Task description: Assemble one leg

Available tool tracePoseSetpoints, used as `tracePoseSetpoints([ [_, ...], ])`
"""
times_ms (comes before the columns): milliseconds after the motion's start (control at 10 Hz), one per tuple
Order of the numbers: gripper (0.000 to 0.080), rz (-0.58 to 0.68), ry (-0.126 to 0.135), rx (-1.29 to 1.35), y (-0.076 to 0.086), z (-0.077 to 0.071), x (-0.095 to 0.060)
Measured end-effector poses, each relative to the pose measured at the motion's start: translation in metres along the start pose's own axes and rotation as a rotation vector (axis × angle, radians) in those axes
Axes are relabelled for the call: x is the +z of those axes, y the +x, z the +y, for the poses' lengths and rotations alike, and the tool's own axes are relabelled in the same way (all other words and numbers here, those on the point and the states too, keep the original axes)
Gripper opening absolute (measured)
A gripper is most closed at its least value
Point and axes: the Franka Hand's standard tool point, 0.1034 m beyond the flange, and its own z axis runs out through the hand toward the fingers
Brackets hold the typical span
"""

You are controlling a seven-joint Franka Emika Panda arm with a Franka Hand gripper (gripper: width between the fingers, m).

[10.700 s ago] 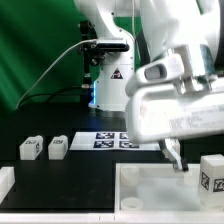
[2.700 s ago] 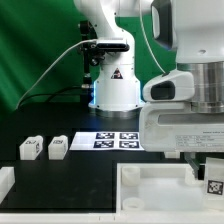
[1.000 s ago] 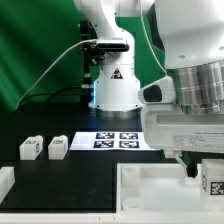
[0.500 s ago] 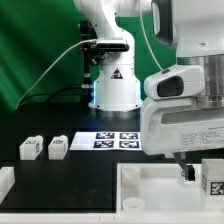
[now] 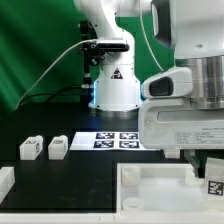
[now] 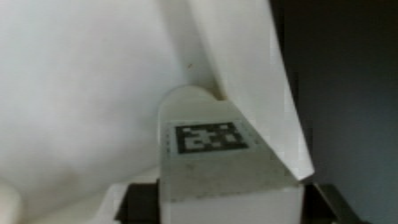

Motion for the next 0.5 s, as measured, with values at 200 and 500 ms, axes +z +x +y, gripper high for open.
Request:
tracePoseSetpoints([
  [200, 0.0307, 0.008, 0.03, 0.34, 0.0008, 0.0028, 0.001],
  [500, 0.0307, -0.064, 0.12, 0.884, -0.0013, 0.0034, 0.0025],
])
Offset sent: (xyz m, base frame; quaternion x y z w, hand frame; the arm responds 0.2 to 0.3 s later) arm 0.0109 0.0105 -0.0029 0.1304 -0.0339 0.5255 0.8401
